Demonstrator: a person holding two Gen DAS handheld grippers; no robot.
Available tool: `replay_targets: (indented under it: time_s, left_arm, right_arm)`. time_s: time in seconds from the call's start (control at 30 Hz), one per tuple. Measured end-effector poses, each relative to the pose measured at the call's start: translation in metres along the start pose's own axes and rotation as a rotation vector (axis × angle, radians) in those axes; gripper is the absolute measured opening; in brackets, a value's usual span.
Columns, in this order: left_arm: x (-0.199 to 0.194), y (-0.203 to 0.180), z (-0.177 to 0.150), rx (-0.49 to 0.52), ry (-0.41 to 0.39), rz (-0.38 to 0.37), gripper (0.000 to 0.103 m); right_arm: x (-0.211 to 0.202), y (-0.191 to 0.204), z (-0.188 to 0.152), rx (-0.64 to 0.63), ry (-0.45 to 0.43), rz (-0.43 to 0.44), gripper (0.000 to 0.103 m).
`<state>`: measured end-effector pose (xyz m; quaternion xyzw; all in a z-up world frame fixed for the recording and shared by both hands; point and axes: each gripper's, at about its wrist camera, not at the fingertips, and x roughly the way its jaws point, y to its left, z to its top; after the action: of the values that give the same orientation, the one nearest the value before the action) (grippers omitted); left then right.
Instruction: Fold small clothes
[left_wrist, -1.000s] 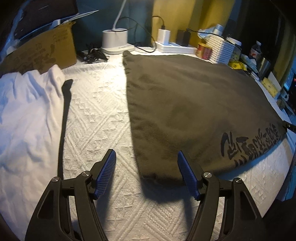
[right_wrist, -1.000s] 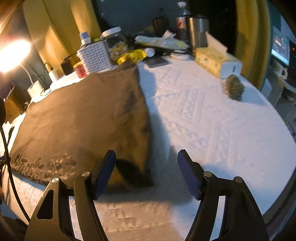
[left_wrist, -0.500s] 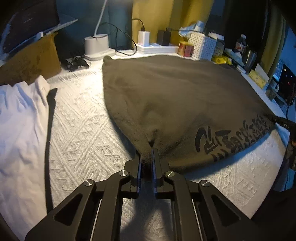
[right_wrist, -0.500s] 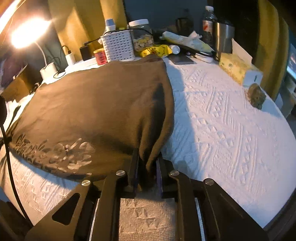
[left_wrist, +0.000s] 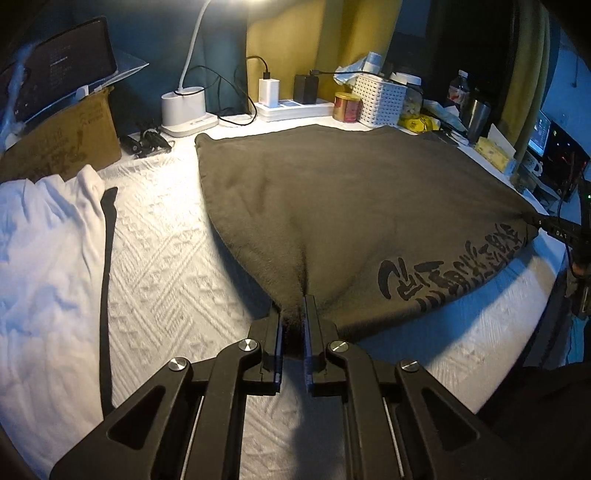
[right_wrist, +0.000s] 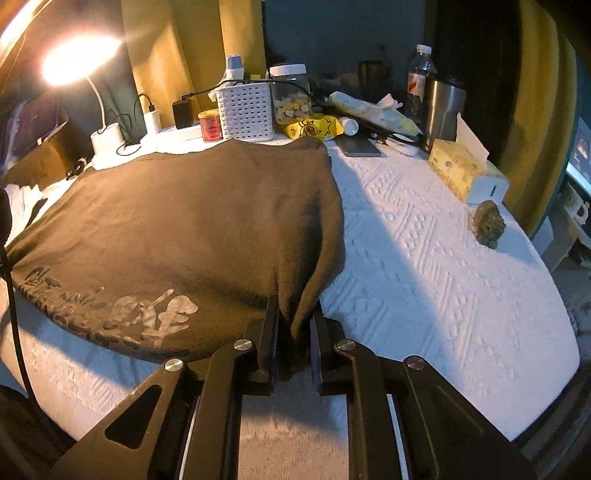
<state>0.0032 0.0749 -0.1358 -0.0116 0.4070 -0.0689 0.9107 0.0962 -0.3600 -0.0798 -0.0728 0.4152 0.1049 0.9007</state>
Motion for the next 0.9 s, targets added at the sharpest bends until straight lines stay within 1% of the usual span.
replay_targets:
  time_s: [0.63, 0.77, 0.9]
  left_arm:
    - [-0.016, -0.021, -0.031, 0.047, 0.006, -0.005, 0.007]
    - [-0.018, -0.027, -0.038, 0.064, 0.017, -0.002, 0.007]
    - [-0.02, -0.031, -0.047, 0.06, 0.034, -0.003, 0.007]
  right_arm:
    - [-0.025, -0.005, -0.045, 0.025, -0.005, -0.03, 0.015]
    - [-0.029, -0.007, -0.056, 0.03, -0.009, -0.034, 0.015]
    - [-0.033, -0.009, -0.066, 0.046, -0.01, -0.032, 0.015]
